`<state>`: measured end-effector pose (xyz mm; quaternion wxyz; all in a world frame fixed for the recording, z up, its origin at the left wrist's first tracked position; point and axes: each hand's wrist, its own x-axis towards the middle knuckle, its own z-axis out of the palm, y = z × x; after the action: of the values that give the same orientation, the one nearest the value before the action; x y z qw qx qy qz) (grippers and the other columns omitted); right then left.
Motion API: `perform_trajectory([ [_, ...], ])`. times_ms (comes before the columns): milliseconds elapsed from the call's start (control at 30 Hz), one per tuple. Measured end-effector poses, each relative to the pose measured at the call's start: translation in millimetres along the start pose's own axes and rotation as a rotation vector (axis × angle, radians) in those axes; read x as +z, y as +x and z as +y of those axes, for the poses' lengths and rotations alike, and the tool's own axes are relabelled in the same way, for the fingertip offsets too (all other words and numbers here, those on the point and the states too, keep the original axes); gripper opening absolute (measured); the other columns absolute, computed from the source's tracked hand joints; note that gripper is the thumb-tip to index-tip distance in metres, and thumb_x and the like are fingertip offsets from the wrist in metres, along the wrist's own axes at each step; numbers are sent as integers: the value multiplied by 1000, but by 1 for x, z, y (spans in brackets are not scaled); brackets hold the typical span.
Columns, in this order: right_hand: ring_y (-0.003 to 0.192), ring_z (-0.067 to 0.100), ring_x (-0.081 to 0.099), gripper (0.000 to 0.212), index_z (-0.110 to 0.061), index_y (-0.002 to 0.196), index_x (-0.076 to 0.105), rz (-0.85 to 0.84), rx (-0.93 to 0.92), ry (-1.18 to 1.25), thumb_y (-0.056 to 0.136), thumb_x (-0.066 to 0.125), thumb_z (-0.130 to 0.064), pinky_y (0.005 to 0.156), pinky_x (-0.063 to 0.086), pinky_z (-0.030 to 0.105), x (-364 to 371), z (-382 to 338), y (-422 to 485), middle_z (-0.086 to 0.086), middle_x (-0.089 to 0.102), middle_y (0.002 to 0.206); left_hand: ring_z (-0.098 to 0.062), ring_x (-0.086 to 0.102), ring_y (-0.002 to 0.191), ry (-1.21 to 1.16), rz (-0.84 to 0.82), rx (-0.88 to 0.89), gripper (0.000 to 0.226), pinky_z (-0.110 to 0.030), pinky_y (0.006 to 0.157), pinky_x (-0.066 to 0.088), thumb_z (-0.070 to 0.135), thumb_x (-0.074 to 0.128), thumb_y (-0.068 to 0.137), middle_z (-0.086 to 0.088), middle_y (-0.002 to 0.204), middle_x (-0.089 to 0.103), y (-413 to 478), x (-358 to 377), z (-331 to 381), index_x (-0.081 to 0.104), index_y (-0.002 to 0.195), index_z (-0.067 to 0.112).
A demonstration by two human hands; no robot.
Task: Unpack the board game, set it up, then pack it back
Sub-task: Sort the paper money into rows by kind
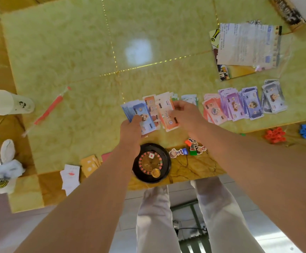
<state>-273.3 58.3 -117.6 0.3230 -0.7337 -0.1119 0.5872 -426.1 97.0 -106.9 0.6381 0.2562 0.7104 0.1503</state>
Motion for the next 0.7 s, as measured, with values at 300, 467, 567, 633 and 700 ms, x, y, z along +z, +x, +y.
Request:
perform_trajectory([
  [300, 76, 11, 64, 33, -6, 121, 62, -31, -12, 34, 90, 58, 3, 59, 51, 17, 28, -2, 2, 8, 67, 108, -9, 67, 58, -116, -102, 7, 14, -38, 73, 55, 9, 54, 94, 10, 60, 69, 9, -16, 2, 60, 85, 18],
  [467, 65, 5, 66, 22, -6, 114, 65, -50, -11, 8, 94, 57, -3, 51, 48, 13, 26, -6, 1, 6, 70, 99, -12, 64, 66, -94, -81, -8, 16, -32, 69, 54, 9, 53, 95, 2, 76, 66, 8, -12, 8, 58, 84, 19],
  [567, 61, 2, 66, 17, -9, 109, 65, -50, -30, 5, 94, 57, -5, 51, 47, 13, 18, -9, 1, 0, 69, 90, -18, 64, 76, -53, -112, 7, 16, -39, 80, 53, 9, 51, 95, 1, 82, 67, 9, -3, 8, 61, 88, 20],
  [633, 66, 9, 66, 20, -5, 112, 65, -27, -49, -9, 93, 59, -5, 59, 52, 16, 11, -7, 2, 3, 70, 92, -22, 63, 81, -13, -140, 23, 14, -41, 83, 52, 10, 54, 95, 0, 84, 67, 8, 4, 8, 63, 90, 20],
  [700, 56, 7, 64, 24, -1, 113, 64, 9, -68, -10, 90, 63, -3, 55, 52, 17, 4, -7, 1, 1, 68, 78, -23, 57, 82, 51, -166, 72, 13, -40, 80, 47, 14, 58, 94, -4, 84, 63, 6, 12, 8, 64, 84, 20],
])
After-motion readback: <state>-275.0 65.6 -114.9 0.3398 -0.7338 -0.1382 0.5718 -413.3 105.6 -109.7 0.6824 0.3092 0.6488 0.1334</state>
